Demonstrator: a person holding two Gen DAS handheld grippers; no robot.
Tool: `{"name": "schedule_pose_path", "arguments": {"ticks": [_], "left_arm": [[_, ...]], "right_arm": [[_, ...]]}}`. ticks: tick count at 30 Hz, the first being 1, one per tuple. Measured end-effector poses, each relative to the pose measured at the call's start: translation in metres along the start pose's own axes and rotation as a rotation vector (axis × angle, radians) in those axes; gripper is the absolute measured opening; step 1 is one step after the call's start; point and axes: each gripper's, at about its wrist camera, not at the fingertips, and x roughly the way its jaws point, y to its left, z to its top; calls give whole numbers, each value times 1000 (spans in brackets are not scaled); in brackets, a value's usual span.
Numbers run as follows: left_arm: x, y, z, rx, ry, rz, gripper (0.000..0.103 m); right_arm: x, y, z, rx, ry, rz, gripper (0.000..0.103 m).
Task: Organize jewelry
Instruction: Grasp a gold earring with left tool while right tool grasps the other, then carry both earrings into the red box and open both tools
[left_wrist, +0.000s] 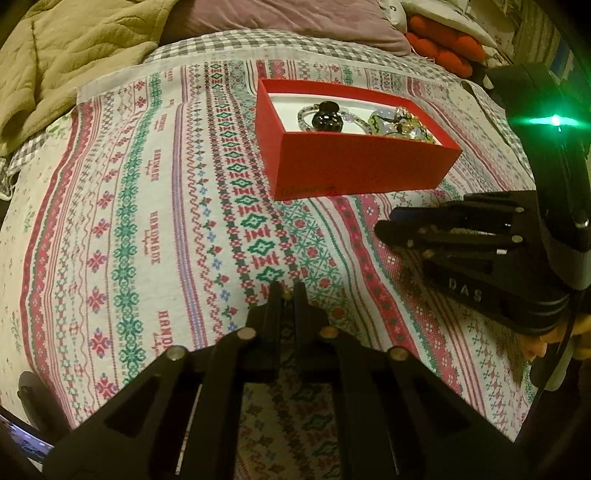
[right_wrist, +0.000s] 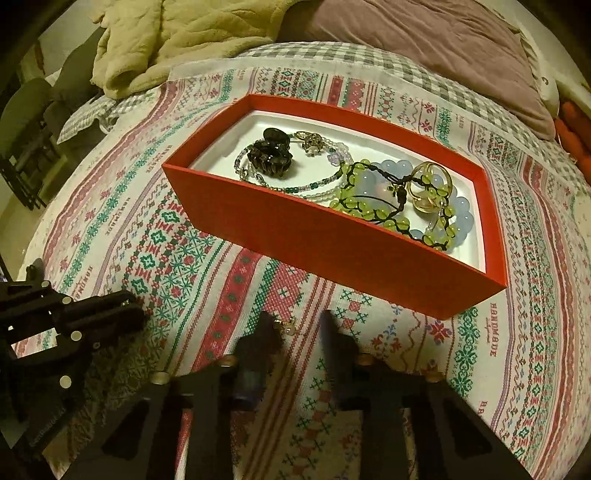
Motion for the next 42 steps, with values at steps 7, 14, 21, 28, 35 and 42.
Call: {"name": "schedule_pose_path", "arguments": {"ticks": [7,14,21,28,35,42], "left_arm": [[0,5,2,-34,19,-20,7],[-3,13,6,-82,34,-46,7],[-18,26,16,-137,8,-69,7],[-25,30,24,-163,-14,-72,7],[-35,23,46,-165,-69,-79,7],[-34,9,79,-138,-107,-70,7]], "right_arm": [[-6,-3,2,16,16,28,8],[-20,-15,1,69,29,61,8],[-43,-28,2,117,10,97,8],[-64,-41,4,153,-30,118,8],[-79,-56,16,201,-85,120,8],[-80,-63,37,229,-137,138,8]]}}
